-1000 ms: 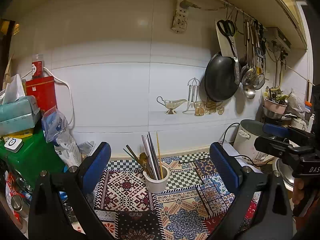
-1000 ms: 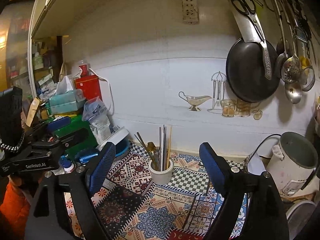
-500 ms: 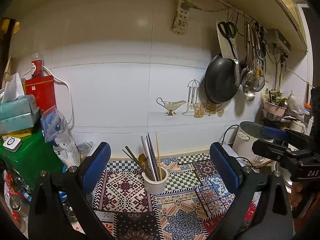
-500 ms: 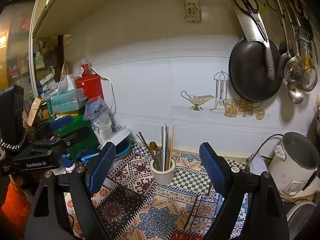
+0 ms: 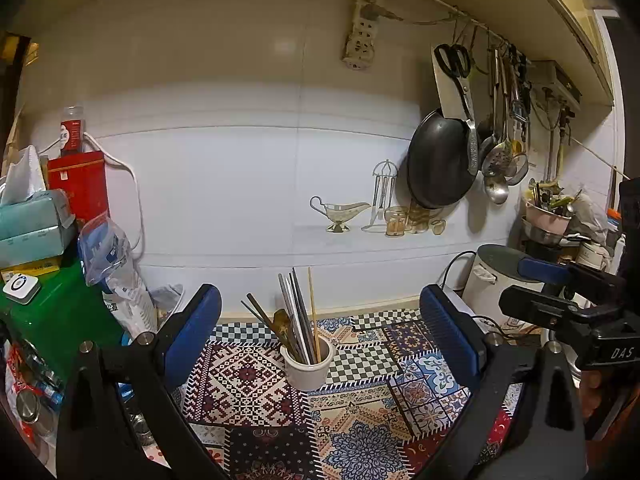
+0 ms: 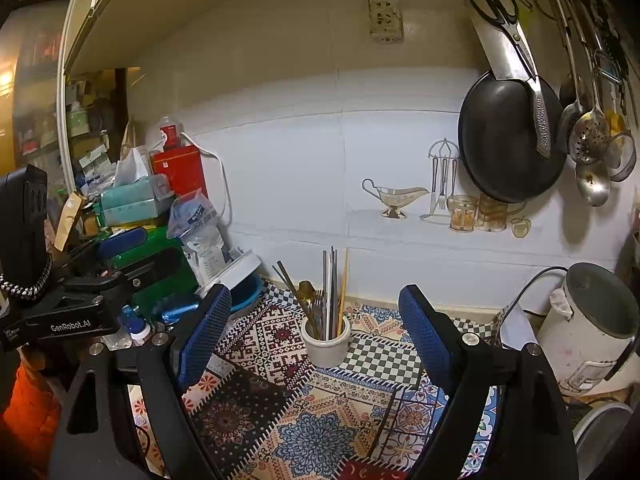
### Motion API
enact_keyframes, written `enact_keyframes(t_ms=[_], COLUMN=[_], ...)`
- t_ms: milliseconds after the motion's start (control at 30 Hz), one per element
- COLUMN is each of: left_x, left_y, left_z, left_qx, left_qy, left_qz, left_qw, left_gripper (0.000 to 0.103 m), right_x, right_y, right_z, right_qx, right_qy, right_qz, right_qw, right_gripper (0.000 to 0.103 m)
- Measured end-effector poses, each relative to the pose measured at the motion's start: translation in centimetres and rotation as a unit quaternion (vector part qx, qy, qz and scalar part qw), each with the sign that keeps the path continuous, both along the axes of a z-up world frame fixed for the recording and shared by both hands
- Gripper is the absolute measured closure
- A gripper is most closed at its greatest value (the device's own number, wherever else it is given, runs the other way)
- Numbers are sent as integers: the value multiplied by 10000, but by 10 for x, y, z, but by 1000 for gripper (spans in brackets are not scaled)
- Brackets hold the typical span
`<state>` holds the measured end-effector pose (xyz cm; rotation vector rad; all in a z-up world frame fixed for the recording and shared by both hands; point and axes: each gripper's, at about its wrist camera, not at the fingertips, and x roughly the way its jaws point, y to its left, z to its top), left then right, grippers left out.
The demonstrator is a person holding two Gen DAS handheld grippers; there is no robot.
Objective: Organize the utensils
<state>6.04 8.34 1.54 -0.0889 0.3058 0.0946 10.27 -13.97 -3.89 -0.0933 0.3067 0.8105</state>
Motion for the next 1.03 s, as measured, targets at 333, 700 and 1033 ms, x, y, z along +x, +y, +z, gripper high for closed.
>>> enact_keyframes(t_ms=[333, 700, 1033], left_x=[-2, -2, -2], left_y=[0, 1, 0], left_z=[1, 2, 1], left_qx=[-18, -67, -72], left_qy=[-74, -75, -44], left_qz=[-2, -48, -112], left_qw=[10000, 9999, 9999], left_gripper=[3, 3, 3], right_x=[0, -3, -2], right_y=[0, 2, 2], right_z=[0, 0, 2], right_qx=[5, 22, 24], right_qy=[-1, -9, 25], right_qz=[5, -15, -38], right_qw=[10000, 10000, 10000], right_gripper=[19, 19, 19])
